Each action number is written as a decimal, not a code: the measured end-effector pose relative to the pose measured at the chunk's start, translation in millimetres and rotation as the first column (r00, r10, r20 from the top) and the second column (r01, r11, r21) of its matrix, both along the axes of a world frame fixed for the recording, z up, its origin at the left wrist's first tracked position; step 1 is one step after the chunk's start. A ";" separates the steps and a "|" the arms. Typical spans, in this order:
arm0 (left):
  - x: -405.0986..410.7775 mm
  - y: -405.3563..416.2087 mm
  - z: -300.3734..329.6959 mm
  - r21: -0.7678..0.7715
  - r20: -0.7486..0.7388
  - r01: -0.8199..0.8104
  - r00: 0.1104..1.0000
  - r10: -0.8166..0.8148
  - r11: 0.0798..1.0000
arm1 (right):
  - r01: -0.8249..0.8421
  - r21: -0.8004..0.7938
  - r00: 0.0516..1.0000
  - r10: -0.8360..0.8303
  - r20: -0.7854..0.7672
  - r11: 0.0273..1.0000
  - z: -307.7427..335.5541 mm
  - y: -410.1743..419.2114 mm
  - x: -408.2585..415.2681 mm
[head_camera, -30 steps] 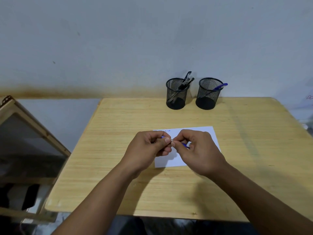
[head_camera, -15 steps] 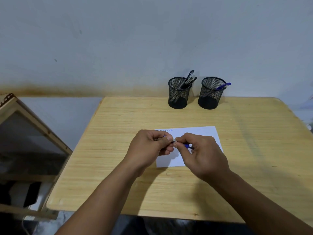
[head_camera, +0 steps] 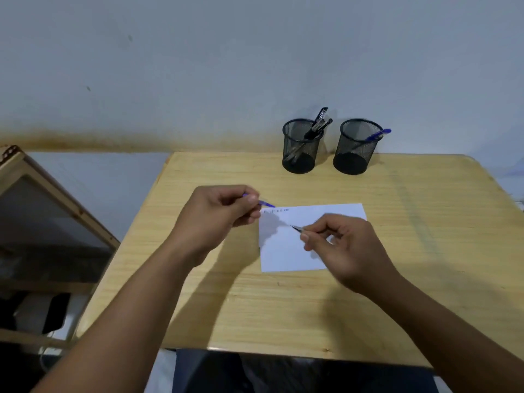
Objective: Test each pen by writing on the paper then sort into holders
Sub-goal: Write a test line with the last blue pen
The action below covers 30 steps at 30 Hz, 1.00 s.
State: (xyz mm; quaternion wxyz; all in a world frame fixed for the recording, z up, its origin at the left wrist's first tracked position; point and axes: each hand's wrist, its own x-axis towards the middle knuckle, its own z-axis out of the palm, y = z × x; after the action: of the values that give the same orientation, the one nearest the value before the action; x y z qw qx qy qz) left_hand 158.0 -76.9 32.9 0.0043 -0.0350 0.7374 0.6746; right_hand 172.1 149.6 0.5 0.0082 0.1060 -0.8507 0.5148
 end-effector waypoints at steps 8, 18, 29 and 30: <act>-14.3 -3.4 -10.6 -0.084 0.006 -0.057 0.998 0.058 0.995 | 0.020 -0.045 0.999 -0.018 0.048 0.999 5.2 -10.3 -7.3; -20.2 -21.1 -64.7 -0.454 0.047 -0.133 0.984 0.173 0.881 | 0.088 -0.161 0.967 -0.046 0.249 0.983 -0.4 -1.6 -14.4; -28.1 -27.4 -73.0 -0.644 0.045 -0.075 0.990 0.135 0.762 | 0.314 -0.640 0.865 0.066 0.497 0.701 -1.0 8.9 -17.2; -25.9 -26.2 -71.0 -0.656 0.021 -0.096 0.989 0.144 0.749 | 0.300 -0.669 0.871 0.090 0.482 0.680 -3.0 11.0 -16.4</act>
State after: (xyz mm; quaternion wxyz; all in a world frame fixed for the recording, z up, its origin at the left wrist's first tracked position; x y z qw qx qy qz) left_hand 132.1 -103.1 -38.1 -0.0257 -0.1051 0.9217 0.3725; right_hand 155.7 160.6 -2.4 -0.1298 -0.0870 -0.5555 0.8167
